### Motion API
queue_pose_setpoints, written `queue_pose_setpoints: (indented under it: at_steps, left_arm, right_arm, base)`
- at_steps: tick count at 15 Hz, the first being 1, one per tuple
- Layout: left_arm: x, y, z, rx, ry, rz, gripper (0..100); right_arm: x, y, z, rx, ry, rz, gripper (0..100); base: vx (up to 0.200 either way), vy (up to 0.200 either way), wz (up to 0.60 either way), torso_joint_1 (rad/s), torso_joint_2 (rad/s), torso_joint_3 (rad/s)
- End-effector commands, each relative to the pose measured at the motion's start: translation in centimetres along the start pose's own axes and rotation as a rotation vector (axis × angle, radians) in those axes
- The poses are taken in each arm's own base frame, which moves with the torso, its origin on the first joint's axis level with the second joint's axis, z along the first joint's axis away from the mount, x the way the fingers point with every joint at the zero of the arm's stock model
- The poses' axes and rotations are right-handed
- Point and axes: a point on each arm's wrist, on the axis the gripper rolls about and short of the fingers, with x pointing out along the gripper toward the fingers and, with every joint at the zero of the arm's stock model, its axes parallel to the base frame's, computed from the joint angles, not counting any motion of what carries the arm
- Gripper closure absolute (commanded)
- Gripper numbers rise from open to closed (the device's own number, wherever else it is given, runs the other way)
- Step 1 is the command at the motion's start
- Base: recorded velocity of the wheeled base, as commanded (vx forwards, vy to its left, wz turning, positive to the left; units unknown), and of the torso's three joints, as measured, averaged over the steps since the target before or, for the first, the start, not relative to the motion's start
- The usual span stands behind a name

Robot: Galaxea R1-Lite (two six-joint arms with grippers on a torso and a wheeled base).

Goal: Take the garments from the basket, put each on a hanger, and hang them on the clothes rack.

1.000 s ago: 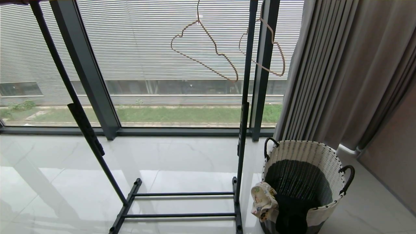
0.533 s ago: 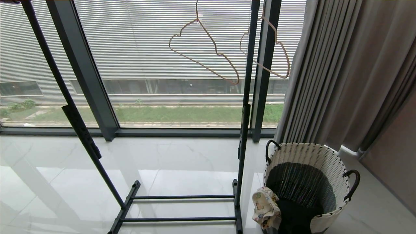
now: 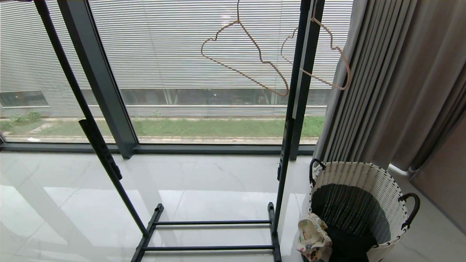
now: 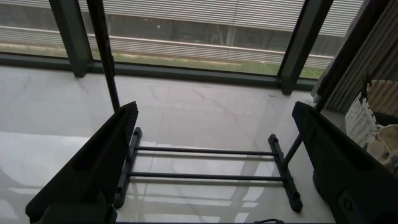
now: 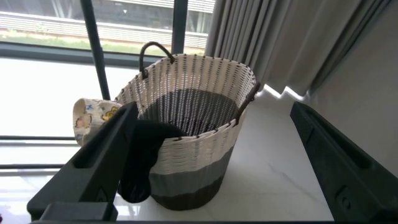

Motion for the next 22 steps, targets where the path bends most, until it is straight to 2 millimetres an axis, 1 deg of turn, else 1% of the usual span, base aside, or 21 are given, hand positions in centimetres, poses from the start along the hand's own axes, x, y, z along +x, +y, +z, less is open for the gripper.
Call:
queue_pose_setpoints:
  at_steps: [1,14,15,16,17,18,19,20,21,22]
  left_arm:
    - [0.0,0.0,0.0,-0.001,0.001,0.001,0]
    - [0.0,0.0,0.0,-0.01,0.001,0.001,0]
    - [0.0,0.0,0.0,-0.012,0.003,0.001,0]
    - [0.0,0.0,0.0,-0.012,0.003,0.001,0]
    - [0.0,0.0,0.0,-0.012,0.003,0.001,0]
    - [0.0,0.0,0.0,-0.012,0.003,0.001,0]
    - [0.0,0.0,0.0,-0.01,0.003,0.001,0]
    - [0.0,0.0,0.0,-0.012,0.003,0.001,0]
    - [0.0,0.0,0.0,-0.01,0.003,0.001,0]
    - [0.0,0.0,0.0,-0.01,0.003,0.001,0]
  right_arm:
    - [0.0,0.0,0.0,0.0,0.0,0.0,0]
    - [0.0,0.0,0.2,-0.003,-0.014,0.01,0]
    - [-0.3,0.0,1.3,-0.003,-0.046,0.053,0]
    - [-0.4,-0.1,3.3,-0.012,-0.038,0.104,0]
    - [0.5,-0.2,5.1,-0.065,0.05,0.153,0]
    - [2.0,-0.2,6.3,-0.137,0.134,0.221,0]
    - [3.9,0.0,6.7,-0.177,0.239,0.3,0]
    - [5.3,0.3,7.0,-0.222,0.309,0.349,0]
    - [7.1,0.7,7.0,-0.282,0.402,0.388,0]
    - [9.6,1.2,6.3,-0.379,0.543,0.445,0]
  base:
    - [0.0,0.0,0.0,0.0,0.0,0.0]
    - [0.0,0.0,0.0,0.0,0.0,0.0]
    - [0.0,0.0,0.0,0.0,0.0,0.0]
    - [0.0,0.0,0.0,0.0,0.0,0.0]
    - [0.0,0.0,0.0,0.0,0.0,0.0]
    - [0.0,0.0,0.0,0.0,0.0,0.0]
    - [0.0,0.0,0.0,0.0,0.0,0.0]
    - [0.0,0.0,0.0,0.0,0.0,0.0]
    - [0.0,0.0,0.0,0.0,0.0,0.0]
    - [0.0,0.0,0.0,0.0,0.0,0.0]
